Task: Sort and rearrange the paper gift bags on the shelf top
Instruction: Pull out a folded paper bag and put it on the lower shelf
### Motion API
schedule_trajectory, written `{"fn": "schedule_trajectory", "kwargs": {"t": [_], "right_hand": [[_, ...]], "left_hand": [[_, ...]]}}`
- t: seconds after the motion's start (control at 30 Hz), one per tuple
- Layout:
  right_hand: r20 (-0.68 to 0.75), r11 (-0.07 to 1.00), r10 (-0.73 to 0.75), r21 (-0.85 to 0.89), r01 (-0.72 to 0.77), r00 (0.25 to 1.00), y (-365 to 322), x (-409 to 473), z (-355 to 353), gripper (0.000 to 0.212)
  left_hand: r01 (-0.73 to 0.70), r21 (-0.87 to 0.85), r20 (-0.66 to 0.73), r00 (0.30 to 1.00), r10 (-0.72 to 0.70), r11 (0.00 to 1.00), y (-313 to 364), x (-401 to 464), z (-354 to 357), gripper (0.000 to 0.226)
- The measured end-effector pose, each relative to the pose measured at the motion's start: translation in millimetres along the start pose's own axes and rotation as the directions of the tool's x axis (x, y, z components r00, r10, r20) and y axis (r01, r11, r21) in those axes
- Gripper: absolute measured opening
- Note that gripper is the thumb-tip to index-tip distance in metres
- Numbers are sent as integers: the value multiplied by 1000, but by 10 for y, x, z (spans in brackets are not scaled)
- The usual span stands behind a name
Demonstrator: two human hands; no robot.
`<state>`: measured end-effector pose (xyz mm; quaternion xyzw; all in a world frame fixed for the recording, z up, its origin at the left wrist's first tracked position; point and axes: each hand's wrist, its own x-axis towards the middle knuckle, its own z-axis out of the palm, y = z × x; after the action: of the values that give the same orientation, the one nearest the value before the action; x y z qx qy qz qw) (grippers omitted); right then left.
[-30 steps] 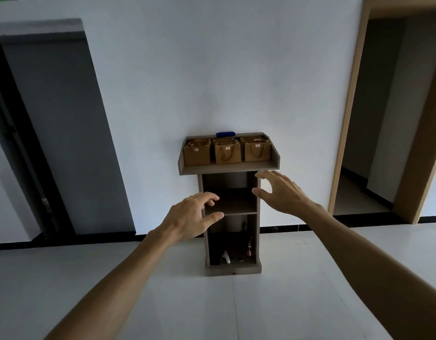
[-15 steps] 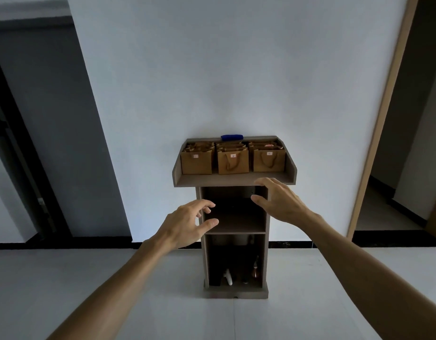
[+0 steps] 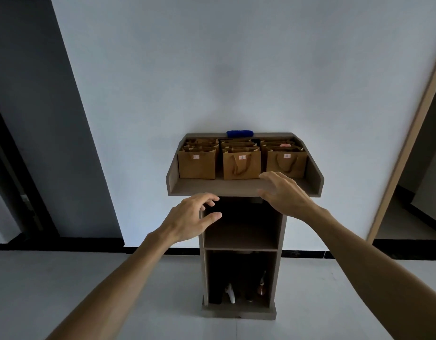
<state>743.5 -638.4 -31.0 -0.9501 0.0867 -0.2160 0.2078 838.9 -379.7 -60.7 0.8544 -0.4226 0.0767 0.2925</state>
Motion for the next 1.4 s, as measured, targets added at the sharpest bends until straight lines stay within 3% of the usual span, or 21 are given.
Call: {"fn": "schedule_trajectory", "kwargs": {"t": [0.23, 0.63, 0.9, 1.2, 1.4], "right_hand": [[21, 1000, 4, 29, -5, 1000, 230, 988, 315, 48], [54, 1000, -16, 6, 15, 998, 751, 2328, 941, 41], [45, 987, -99, 132, 92, 994, 1048, 3285, 1288, 35], [86, 962, -261, 110, 251, 961, 1137, 4265, 1708, 28], [163, 936, -352, 81, 343, 922, 949, 4606, 2009, 24]], "left_hand": [[-36, -85, 27, 999, 38, 996, -608, 996, 87, 49], [-27, -117, 32, 999, 31, 993, -1508, 2121, 419, 43], [0, -53, 16, 1000, 1, 999, -2055, 2949, 502, 34], [133, 23, -77, 988, -130, 991, -2673, 3632, 385, 31], [206, 138, -66, 978, -199, 969, -3016, 3904, 358, 41]]}}
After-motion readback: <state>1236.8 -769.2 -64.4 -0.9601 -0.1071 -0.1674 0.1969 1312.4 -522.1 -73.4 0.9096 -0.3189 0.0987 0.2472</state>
